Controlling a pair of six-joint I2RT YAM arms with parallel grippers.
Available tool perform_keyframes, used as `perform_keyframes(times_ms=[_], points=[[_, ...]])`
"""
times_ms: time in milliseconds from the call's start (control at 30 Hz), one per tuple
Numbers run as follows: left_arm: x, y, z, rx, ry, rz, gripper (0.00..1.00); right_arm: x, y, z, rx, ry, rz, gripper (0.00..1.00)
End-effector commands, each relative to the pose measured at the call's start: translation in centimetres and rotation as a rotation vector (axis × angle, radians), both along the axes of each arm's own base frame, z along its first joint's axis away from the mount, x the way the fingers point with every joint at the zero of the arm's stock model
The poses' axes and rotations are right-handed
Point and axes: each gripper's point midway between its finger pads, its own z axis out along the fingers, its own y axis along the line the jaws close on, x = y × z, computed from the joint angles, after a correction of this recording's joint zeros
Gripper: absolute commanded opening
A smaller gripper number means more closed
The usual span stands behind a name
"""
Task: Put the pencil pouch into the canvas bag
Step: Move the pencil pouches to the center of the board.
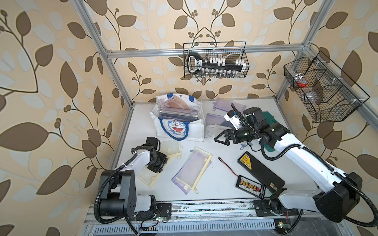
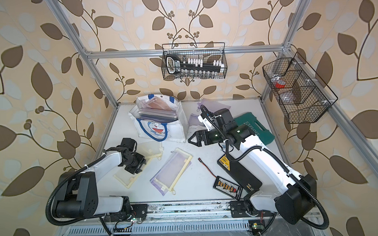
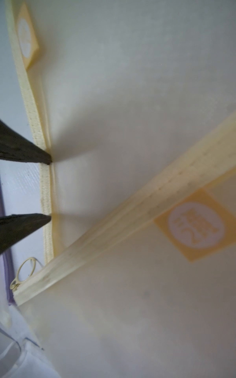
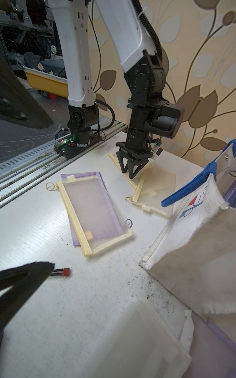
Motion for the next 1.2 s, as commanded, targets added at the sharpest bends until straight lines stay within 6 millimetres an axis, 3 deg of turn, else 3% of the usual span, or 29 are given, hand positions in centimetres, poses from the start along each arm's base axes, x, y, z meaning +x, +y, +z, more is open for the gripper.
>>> perform_keyframes(times_ms=[0,267,600,800,967,1167], points=[[-2.6,-1.5,-1.9,0.023,0.083,0.021,0.43,-0.5,-0.4,0.1,0.025,0.001,-0.005,1.00],[-2.6,-6.9,-2.2,0.048,0.095,-0.112,0.43,0.2,-3.1,-0.6,0.031,0.013,-0.053,1.00],[-1.3,-13.6,-0.8,0.019,0.042,-0.271,0.44,-1.2,-3.9,-3.5,0.022,0.060,-0.070,1.00],[0.0,-14.6,1.7,0.026,-0.036,-0.409,0.53,-1.6,-4.0,-4.2,0.016,0.069,-0.068,1.00],[-0.6,-16.1,3.6,-0.049,-0.108,-0.622,0.55,-2.8,-3.6,-5.1,0.058,0.119,-0.048,1.00],[-1.2,-17.9,5.5,-0.119,-0.181,-0.875,0.62,-5.7,-2.8,-9.1,0.163,0.304,-0.028,1.00]])
